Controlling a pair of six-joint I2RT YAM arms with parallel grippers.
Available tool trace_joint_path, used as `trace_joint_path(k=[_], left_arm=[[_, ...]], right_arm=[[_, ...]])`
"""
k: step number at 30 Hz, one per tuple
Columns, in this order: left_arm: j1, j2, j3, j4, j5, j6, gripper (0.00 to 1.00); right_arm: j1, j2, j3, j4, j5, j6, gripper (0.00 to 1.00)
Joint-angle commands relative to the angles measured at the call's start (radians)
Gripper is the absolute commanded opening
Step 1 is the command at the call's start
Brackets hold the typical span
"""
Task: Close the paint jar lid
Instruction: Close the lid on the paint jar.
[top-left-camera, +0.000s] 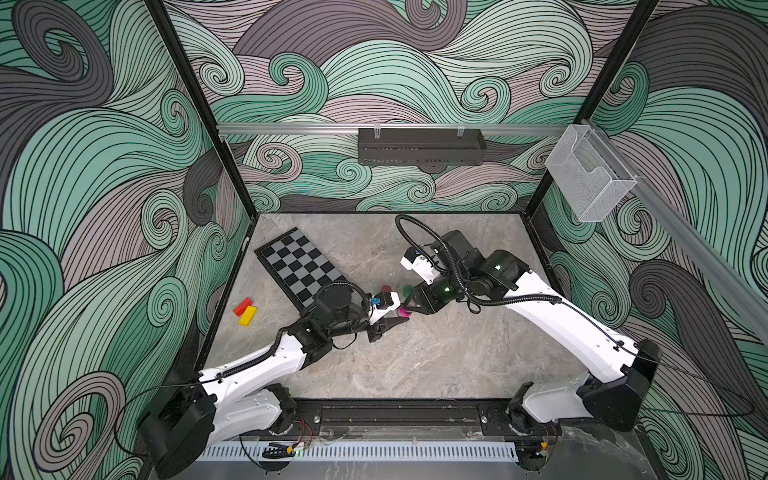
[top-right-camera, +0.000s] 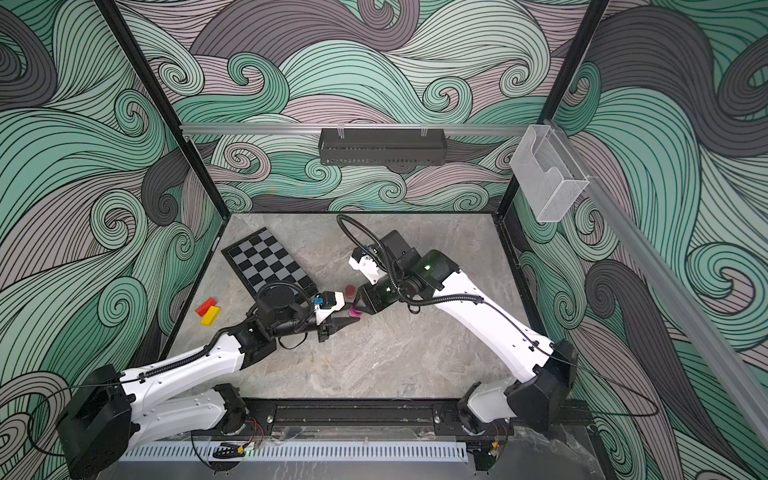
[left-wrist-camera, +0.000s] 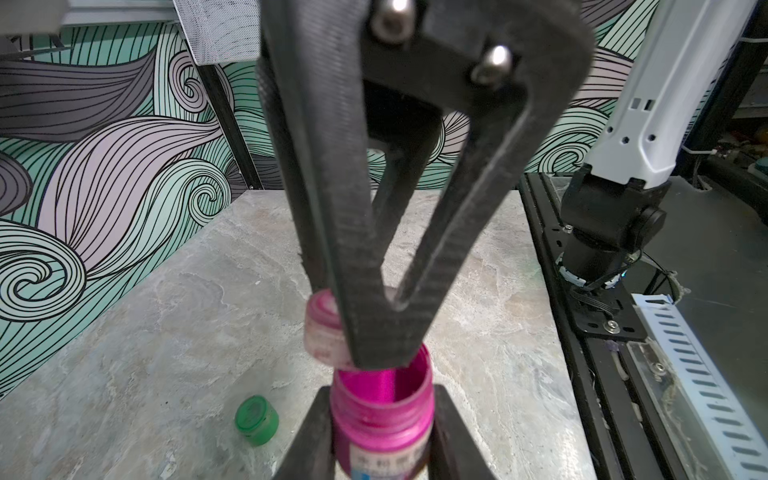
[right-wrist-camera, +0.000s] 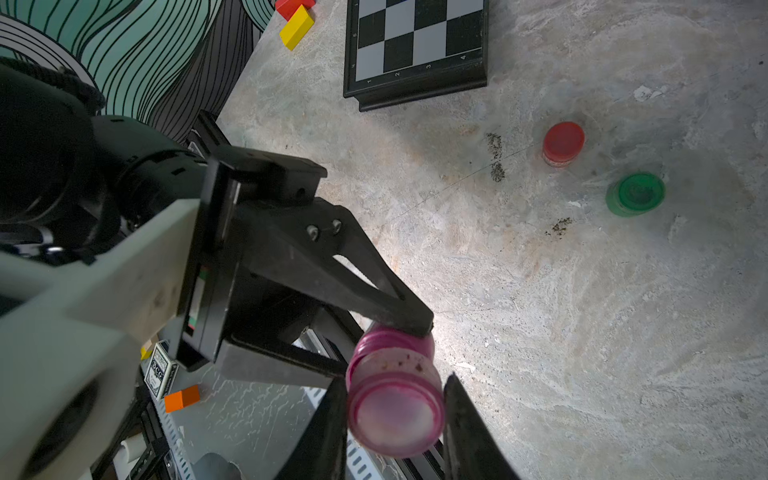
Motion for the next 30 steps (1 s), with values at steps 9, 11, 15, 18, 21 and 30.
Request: trace_joint_path(k=[9,11,15,18,21,30], left_arm=[[0.006,-0.020,0.045,-0.004,0.015,0.026,0.23],[0.006,-0.021,0.046,-0.006,0.017,0.027,0.23],[0.006,-0.015,0.048,-0.007,0.029,0.026,0.22],[0.006,-0.013,0.051,-0.008,0.038,0.026,0.23],[0.006,-0.013,0.052,-0.010,0.045,0.026,0.23],[0.006,-0.010,0.059,-0.015,0.059,0.026,0.23]], right_arm=[[0.027,0.044,0.023,-0.007,0.008,-0.053,0.33],[0.032,0.050,0.024,-0.007,0.004,-0.060,0.34],[0.043,0.062,0.032,-0.008,0.002,-0.073,0.33],[0.047,0.071,0.040,-0.007,0.004,-0.084,0.33],[0.049,0.083,0.051,-0.016,0.005,-0.099,0.33],[0.055,0.093,0.065,-0.015,-0.028,-0.123,0.32]])
